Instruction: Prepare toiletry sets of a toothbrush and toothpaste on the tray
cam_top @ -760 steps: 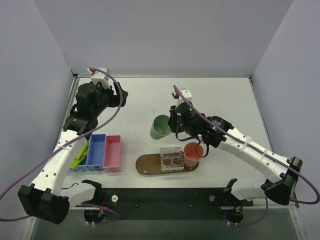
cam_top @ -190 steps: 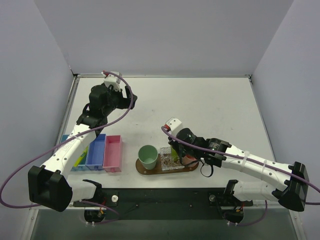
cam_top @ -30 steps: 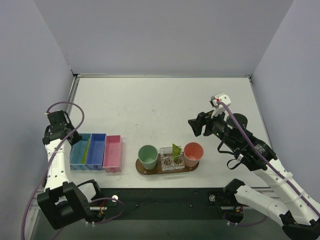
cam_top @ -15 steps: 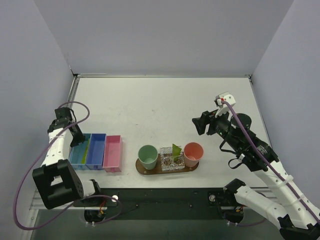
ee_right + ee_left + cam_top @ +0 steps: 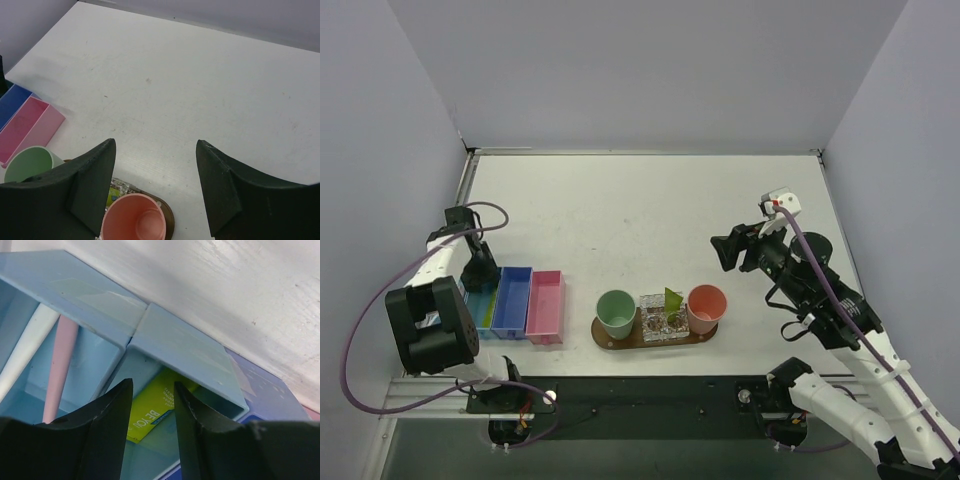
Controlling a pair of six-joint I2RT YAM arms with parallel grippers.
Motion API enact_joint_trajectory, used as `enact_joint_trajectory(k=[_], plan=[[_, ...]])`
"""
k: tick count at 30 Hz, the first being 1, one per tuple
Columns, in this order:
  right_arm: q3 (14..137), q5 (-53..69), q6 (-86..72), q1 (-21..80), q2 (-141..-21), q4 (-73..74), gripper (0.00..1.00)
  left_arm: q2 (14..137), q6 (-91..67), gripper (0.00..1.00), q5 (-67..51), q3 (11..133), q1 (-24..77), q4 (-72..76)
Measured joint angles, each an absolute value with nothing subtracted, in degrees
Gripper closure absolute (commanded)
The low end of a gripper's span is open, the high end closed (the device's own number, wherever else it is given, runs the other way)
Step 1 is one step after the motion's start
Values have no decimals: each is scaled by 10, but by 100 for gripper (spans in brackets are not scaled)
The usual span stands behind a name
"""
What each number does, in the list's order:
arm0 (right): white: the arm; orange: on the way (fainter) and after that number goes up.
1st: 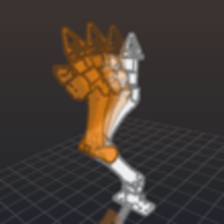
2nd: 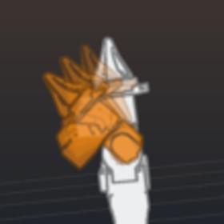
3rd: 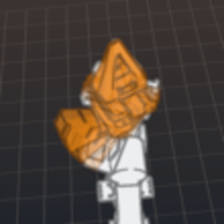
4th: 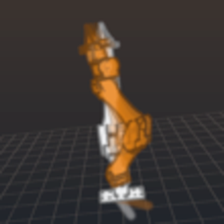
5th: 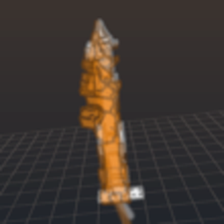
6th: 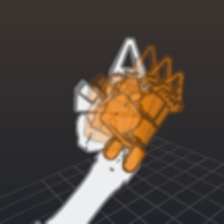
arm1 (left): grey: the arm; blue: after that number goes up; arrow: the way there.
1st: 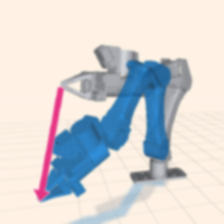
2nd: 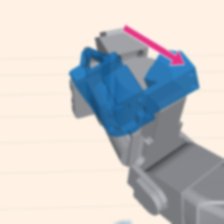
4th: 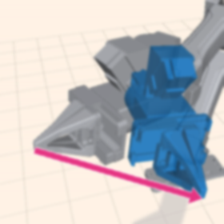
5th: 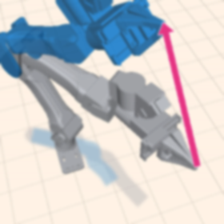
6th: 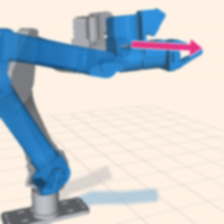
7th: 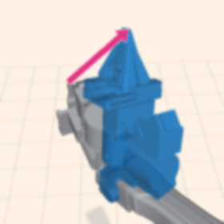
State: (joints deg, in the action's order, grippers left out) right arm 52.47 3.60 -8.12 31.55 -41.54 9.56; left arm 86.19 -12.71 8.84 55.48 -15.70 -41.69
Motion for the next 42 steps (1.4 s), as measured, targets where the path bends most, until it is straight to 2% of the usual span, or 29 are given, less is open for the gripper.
enact_joint_trajectory(k=[6,10,16,20,23,26,30,35,39,42], plan=[[521,36,-81,314,-402,88,40,895,-127,46,96,577,-154,-437],[519,35,-81,311,-397,85,39,915,-127,47,112,599,-143,-459],[512,34,-81,310,-386,79,39,937,-128,71,133,611,-132,-468],[507,32,-81,310,-382,78,39,943,-127,80,137,607,-125,-467],[506,32,-81,310,-381,75,39,924,-123,90,132,593,-121,-454],[505,32,-81,310,-381,72,39,881,-115,96,118,573,-117,-437],[502,32,-81,307,-382,70,39,832,-109,99,104,566,-117,-405],[501,29,-81,307,-386,68,39,810,-109,98,79,562,-117,-359],[501,28,-81,307,-389,68,39,804,-112,81,65,562,-116,-347],[501,28,-81,307,-389,69,39,783,-118,75,71,562,-116,-356]])
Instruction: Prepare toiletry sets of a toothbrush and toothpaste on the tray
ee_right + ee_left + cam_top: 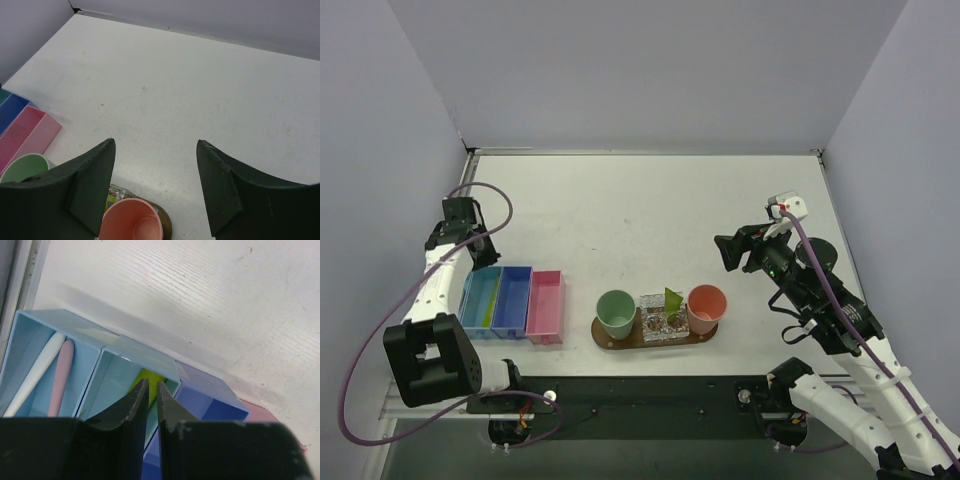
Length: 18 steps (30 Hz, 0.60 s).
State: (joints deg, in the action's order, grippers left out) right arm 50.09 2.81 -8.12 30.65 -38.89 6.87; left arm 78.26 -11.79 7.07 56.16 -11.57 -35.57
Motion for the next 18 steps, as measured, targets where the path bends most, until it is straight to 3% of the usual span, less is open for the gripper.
enact_joint_trajectory(k=[6,18], plan=[[501,28,-83,303,-388,69,39,703,-149,61,90,552,-128,-405],[514,-8,-73,277,-371,69,36,715,-199,65,98,503,-164,-427]])
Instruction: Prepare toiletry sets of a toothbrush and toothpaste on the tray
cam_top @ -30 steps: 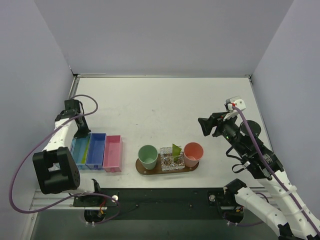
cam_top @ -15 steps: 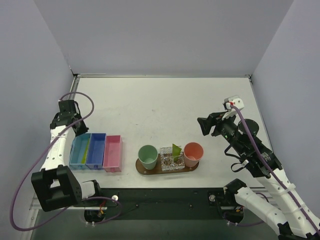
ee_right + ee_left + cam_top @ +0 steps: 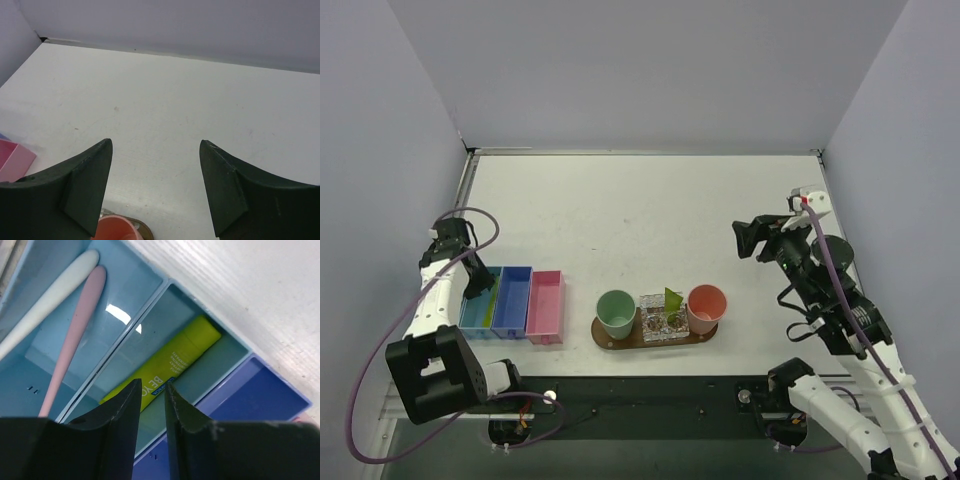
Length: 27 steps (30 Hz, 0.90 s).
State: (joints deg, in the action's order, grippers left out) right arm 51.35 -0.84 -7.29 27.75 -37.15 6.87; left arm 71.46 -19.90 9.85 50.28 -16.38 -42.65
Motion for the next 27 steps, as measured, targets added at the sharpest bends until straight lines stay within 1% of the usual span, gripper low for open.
enact_joint_trajectory(k=[4,8,11,15,20,27], plan=[[557,-11,-81,204,-435,69,38,720,-214,64,100,484,-166,-429],[610,3,-110,106,-505,68,39,714,-222,62,108,483,-166,-427],[635,3,-126,55,-544,75,39,714,-221,61,108,484,-166,-423],[659,-19,-143,29,-573,100,39,739,-221,58,107,484,-166,-422],[677,-55,-151,15,-576,147,39,783,-222,55,109,485,-166,-424],[681,-104,-168,8,-587,185,39,785,-223,53,112,487,-166,-424]])
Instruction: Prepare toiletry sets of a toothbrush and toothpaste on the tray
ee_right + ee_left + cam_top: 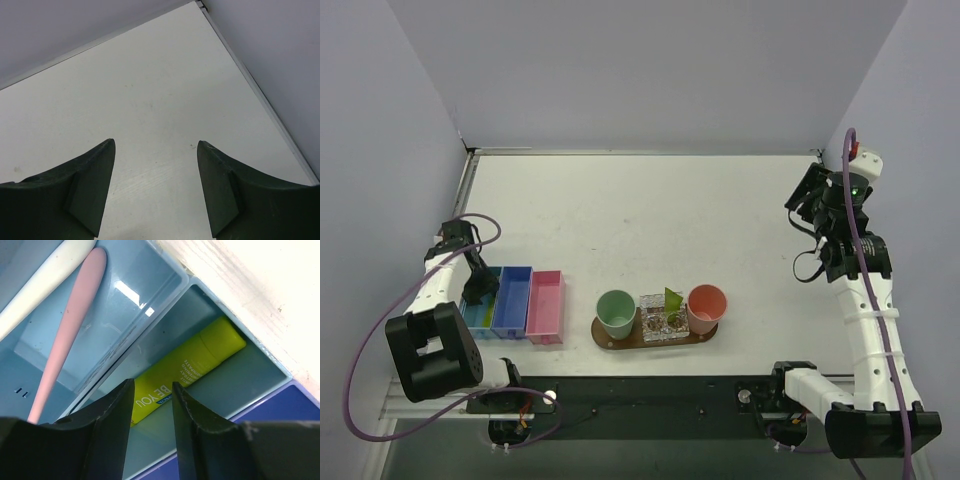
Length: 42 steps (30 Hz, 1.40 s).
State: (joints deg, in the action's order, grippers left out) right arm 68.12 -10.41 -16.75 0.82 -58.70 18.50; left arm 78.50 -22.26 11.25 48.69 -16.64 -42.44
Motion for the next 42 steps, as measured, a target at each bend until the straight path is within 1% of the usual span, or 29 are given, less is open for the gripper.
enact_joint_trajectory(k=[7,11,19,26,35,36,37,40,41,42], plan=[[681,-142,-201,8,-627,198,41,789,-213,51,87,487,-167,-401],[682,-158,-210,8,-652,208,41,829,-201,51,56,498,-175,-395],[714,-178,-211,8,-691,222,42,860,-183,51,6,522,-192,-399],[771,-184,-212,20,-738,221,42,896,-196,52,12,554,-192,-414],[778,-185,-214,28,-756,219,42,890,-229,52,32,547,-187,-411],[776,-185,-215,28,-755,218,42,892,-230,53,31,548,-187,-411],[773,-186,-215,28,-754,216,42,896,-230,60,31,550,-187,-414],[757,-189,-219,28,-746,212,42,911,-233,72,32,561,-187,-423],[749,-191,-221,28,-742,211,42,916,-233,77,32,564,-187,-426],[741,-192,-225,28,-738,211,42,920,-234,80,31,568,-187,-429]])
